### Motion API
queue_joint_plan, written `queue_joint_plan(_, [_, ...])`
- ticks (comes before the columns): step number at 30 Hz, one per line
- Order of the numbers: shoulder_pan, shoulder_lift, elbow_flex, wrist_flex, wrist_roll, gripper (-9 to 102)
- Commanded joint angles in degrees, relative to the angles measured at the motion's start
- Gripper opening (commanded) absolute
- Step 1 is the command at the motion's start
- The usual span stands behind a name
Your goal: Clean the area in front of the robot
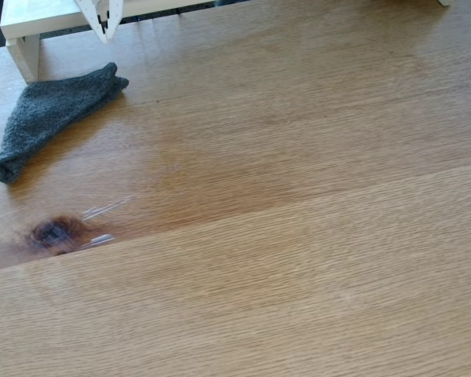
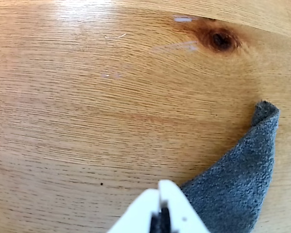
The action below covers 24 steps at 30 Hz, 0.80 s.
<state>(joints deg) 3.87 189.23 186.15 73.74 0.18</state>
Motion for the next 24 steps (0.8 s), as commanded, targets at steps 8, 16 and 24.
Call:
queue_joint_plan(8, [11.34, 0.09, 5.98, -1.14, 3.08, 0])
queue_joint_plan(16, [11.25, 0.09, 5.98, -1.14, 3.08, 0])
queue_joint_plan(24, [10.37, -0.44, 5.98, -1.76, 3.08, 0])
